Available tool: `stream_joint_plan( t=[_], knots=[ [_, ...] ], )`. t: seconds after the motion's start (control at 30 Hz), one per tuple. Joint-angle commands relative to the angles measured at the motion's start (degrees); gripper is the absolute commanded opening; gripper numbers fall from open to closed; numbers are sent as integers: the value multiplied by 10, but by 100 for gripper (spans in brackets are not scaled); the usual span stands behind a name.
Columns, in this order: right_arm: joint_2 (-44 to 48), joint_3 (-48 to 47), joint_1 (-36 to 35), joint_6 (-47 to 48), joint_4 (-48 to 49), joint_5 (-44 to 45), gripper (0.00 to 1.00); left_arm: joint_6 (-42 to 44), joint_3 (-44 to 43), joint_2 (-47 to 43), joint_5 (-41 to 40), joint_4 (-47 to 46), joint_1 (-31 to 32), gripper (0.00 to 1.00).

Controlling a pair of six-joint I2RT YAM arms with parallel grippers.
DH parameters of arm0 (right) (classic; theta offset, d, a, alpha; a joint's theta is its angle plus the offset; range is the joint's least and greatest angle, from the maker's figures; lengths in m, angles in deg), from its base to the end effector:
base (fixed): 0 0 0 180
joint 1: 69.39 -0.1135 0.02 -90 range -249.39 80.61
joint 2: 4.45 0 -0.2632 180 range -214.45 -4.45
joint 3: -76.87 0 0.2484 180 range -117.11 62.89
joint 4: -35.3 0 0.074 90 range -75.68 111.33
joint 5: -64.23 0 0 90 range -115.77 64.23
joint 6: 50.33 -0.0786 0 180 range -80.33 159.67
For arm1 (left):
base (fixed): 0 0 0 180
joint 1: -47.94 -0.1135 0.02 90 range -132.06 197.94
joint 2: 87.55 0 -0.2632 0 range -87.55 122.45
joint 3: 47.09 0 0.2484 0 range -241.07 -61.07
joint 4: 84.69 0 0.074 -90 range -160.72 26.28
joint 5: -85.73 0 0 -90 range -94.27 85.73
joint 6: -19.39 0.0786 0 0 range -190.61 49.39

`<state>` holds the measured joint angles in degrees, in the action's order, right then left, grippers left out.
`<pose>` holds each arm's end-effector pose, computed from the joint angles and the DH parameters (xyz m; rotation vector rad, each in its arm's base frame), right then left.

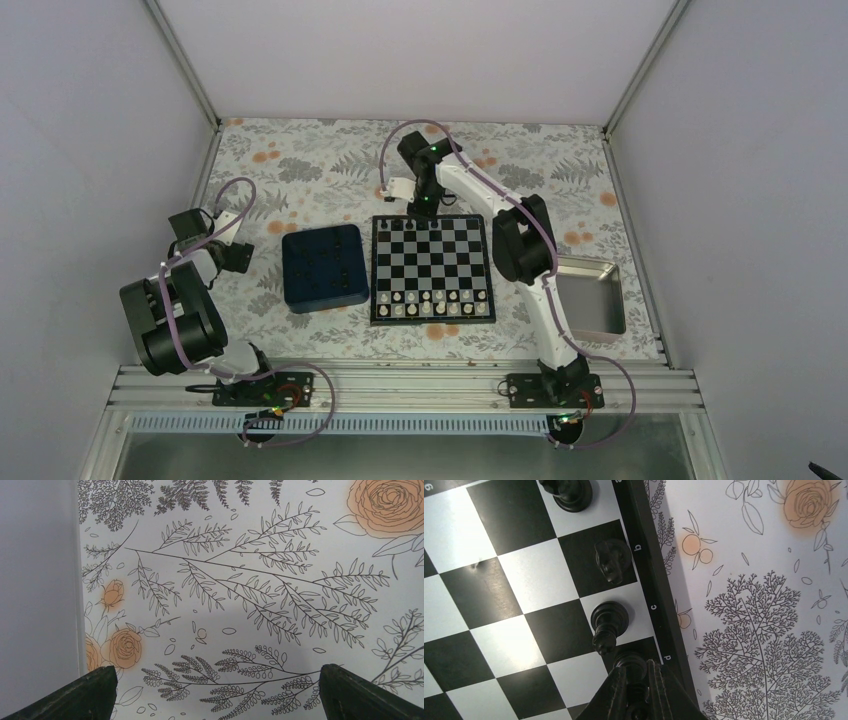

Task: Set up the chess pieces on the board
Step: Place the chess piece on the chessboard.

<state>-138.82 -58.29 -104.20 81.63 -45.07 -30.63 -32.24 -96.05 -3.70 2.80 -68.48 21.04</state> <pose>0.3903 0.2795 0.1553 -1.8426 2.3076 0.1083 0.2639 0.1230 0.1148 0.3022 2.4665 0.3439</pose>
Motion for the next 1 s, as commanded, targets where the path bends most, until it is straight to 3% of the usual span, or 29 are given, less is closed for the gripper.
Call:
stream_joint_plan(
  t=[0.0,0.4,0.77,0.97],
  knots=[
    [-12,6,1,4,6,4,7,6,4,5,9,-4,-2,100],
    [-11,12,4,5,11,12,14,8,4,6,15,-2,-2,100],
    [39,-16,3,3,-21,-7,35,8,5,4,17,0,-2,100],
    [63,-70,-9,2,-51,2,42,7,4,3,18,1,-2,100]
  ],
)
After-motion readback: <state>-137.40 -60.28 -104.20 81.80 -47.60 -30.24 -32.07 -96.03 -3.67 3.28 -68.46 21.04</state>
